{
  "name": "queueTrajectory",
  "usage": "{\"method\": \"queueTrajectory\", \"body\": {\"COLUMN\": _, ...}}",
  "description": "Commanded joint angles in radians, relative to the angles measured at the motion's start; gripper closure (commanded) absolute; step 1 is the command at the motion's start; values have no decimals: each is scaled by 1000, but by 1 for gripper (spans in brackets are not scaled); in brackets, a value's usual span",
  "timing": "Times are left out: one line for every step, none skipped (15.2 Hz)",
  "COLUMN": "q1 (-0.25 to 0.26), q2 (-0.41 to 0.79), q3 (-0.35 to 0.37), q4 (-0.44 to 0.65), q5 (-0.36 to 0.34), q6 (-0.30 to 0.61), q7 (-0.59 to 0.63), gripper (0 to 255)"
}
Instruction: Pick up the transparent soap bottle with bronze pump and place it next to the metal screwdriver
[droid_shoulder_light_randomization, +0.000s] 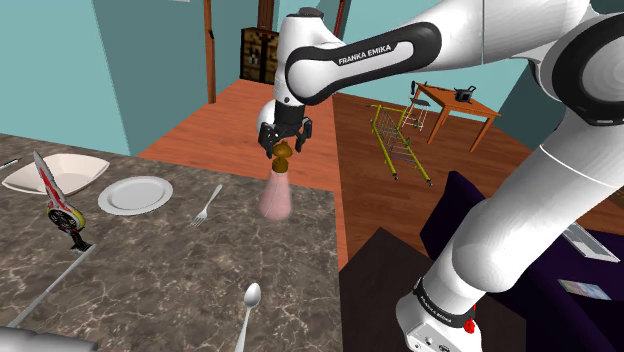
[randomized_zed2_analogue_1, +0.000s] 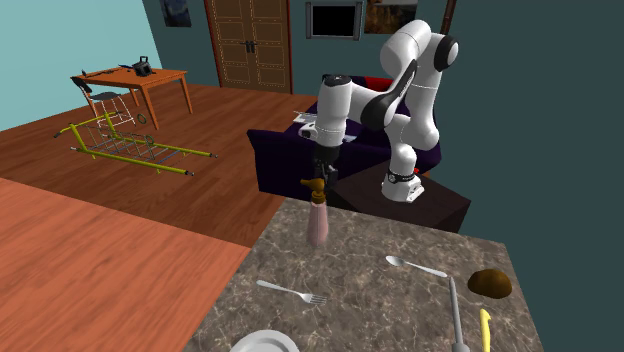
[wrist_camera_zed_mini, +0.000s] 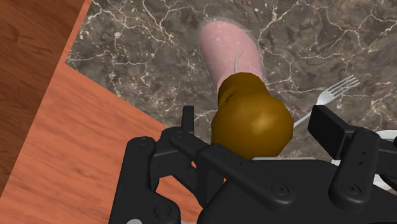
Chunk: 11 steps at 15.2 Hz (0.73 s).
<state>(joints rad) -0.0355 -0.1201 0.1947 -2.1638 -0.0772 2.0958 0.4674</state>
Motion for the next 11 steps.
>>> {"method": "queueTrajectory", "body": {"q1": 0, "q2": 0, "q3": 0, "q4": -1, "q5": 0, "q6": 1, "q7": 0, "gripper": 0}}
{"method": "queueTrajectory", "body": {"q1": 0, "q2": 0, "q3": 0, "q4": -1, "q5": 0, "q6": 1, "q7": 0, "gripper": 0}}
{"method": "queueTrajectory", "body": {"q1": 0, "q2": 0, "q3": 0, "q4": -1, "q5": 0, "q6": 1, "q7": 0, "gripper": 0}}
{"method": "queueTrajectory", "body": {"q1": 0, "q2": 0, "q3": 0, "q4": -1, "q5": 0, "q6": 1, "q7": 0, "gripper": 0}}
{"method": "queueTrajectory", "body": {"q1": 0, "q2": 0, "q3": 0, "q4": -1, "q5": 0, "q6": 1, "q7": 0, "gripper": 255}}
{"method": "queueTrajectory", "body": {"q1": 0, "q2": 0, "q3": 0, "q4": -1, "q5": 0, "q6": 1, "q7": 0, "gripper": 255}}
{"method": "queueTrajectory", "body": {"q1": 0, "q2": 0, "q3": 0, "q4": -1, "q5": 0, "q6": 1, "q7": 0, "gripper": 255}}
{"method": "queueTrajectory", "body": {"q1": 0, "q2": 0, "q3": 0, "q4": -1, "q5": 0, "q6": 1, "q7": 0, "gripper": 255}}
{"method": "queueTrajectory", "body": {"q1": 0, "q2": 0, "q3": 0, "q4": -1, "q5": 0, "q6": 1, "q7": 0, "gripper": 255}}
{"method": "queueTrajectory", "body": {"q1": 0, "q2": 0, "q3": 0, "q4": -1, "q5": 0, "q6": 1, "q7": 0, "gripper": 255}}
{"method": "queueTrajectory", "body": {"q1": 0, "q2": 0, "q3": 0, "q4": -1, "q5": 0, "q6": 1, "q7": 0, "gripper": 255}}
